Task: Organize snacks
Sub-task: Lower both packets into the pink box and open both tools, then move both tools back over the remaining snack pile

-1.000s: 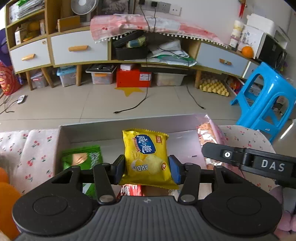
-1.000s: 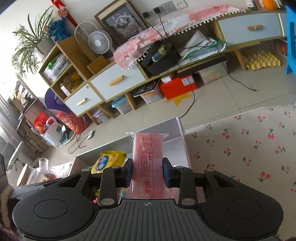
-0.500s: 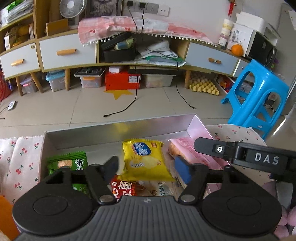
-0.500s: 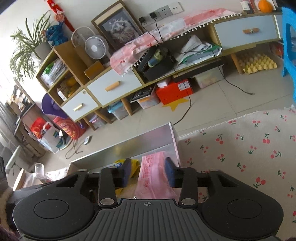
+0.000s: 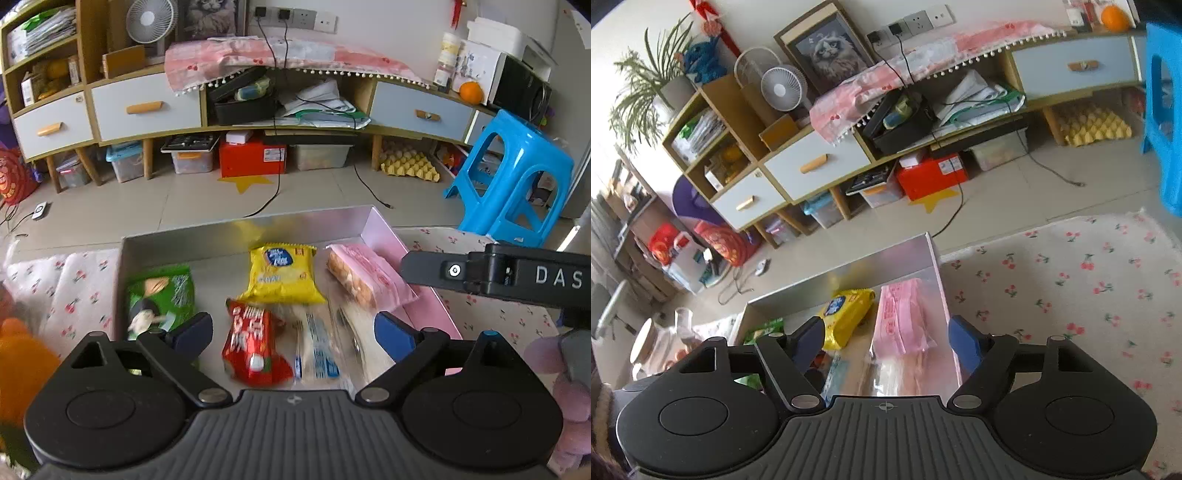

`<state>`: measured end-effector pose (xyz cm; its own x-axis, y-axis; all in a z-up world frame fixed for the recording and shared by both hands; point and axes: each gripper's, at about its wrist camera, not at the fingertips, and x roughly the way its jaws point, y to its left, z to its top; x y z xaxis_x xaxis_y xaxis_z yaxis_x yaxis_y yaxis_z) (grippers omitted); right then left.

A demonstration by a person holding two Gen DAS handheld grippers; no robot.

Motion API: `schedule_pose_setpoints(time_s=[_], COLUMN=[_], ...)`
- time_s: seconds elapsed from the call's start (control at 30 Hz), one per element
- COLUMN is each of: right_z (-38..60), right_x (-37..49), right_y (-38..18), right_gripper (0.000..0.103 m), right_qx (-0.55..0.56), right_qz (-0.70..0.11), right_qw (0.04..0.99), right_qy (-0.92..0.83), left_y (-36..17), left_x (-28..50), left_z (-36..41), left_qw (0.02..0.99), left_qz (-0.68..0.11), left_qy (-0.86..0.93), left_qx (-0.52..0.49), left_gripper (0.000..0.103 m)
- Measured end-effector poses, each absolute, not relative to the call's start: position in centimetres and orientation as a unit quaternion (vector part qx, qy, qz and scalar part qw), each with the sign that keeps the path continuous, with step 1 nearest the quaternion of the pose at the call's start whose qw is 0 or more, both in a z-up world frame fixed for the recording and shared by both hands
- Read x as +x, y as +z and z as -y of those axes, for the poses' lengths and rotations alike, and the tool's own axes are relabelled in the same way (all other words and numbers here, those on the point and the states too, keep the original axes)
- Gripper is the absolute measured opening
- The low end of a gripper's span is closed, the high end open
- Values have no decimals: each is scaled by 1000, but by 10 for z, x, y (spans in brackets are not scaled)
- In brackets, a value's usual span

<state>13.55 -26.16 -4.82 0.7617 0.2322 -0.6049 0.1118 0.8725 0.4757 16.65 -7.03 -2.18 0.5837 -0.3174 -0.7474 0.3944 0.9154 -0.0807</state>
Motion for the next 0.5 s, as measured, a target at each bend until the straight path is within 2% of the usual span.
schedule_pose_setpoints(time_s=[0.07, 0.23, 0.5], right_z=[260, 255, 242], right_x=[127, 105, 67], right_y=[-41, -27, -10], right_gripper=[82, 86, 91], right_qx=[244, 226, 187], right_qz=[-346, -350, -363], right_qw=[906, 909, 913], right_qy=[29, 23, 6], left_y=[-17, -11, -3], left_x=[158, 132, 100], left_z=[66, 55, 37], left_qw=[891, 896, 899], left_qz=[-408, -406, -408], left_qy=[-193, -178, -158], left_qx=[39, 13, 31], left_gripper=[97, 100, 102])
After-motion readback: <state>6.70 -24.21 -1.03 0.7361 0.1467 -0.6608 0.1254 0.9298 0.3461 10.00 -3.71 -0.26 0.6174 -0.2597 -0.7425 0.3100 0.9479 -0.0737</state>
